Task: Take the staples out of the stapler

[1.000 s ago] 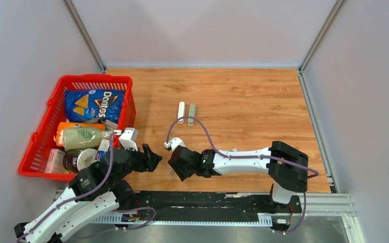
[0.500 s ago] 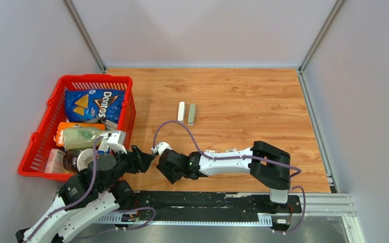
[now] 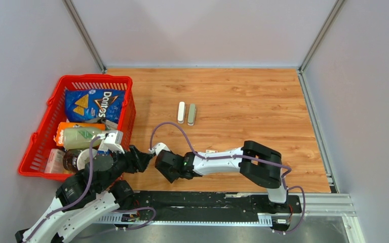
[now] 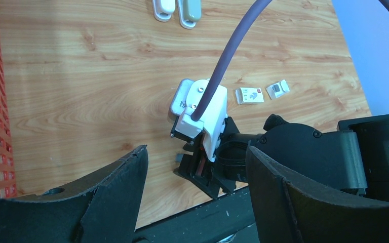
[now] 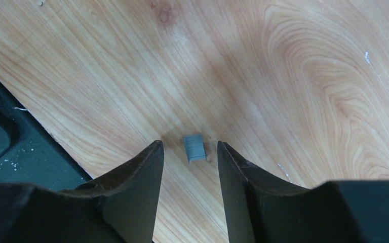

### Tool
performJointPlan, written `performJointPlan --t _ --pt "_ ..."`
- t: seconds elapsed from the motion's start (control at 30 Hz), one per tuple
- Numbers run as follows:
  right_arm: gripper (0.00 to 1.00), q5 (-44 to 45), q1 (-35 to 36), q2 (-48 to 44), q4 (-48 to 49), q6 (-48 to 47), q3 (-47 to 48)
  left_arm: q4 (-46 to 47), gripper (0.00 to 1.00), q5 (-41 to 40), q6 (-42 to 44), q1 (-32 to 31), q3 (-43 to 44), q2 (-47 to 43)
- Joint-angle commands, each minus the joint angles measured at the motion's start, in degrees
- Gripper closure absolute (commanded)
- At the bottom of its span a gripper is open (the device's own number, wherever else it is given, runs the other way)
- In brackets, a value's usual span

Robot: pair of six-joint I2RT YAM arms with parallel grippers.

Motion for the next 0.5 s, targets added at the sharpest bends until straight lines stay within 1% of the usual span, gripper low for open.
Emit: performJointPlan --t 0.0,0.17,0.37,0.47 --pt "0.52 2.66 0.59 1.17 -0.85 -0.87 2.22 0.48 0.22 -0.49 1.2 -0.24 1.41 -0.22" --pt "0.62 4.16 0.94 1.97 -2.0 -1.05 2.66 0.83 0.22 -0.4 1.28 -0.23 0.97 0.04" --pt "0.68 5.65 1.29 2.06 -2.79 -1.31 2.84 0.83 0.22 -0.23 1.46 -0.15 1.23 0.22" --pt "0.73 6.53 1.65 2.14 -3.05 -1.31 2.84 0.74 0.22 -0.31 1.46 -0.23 1.15 0.22"
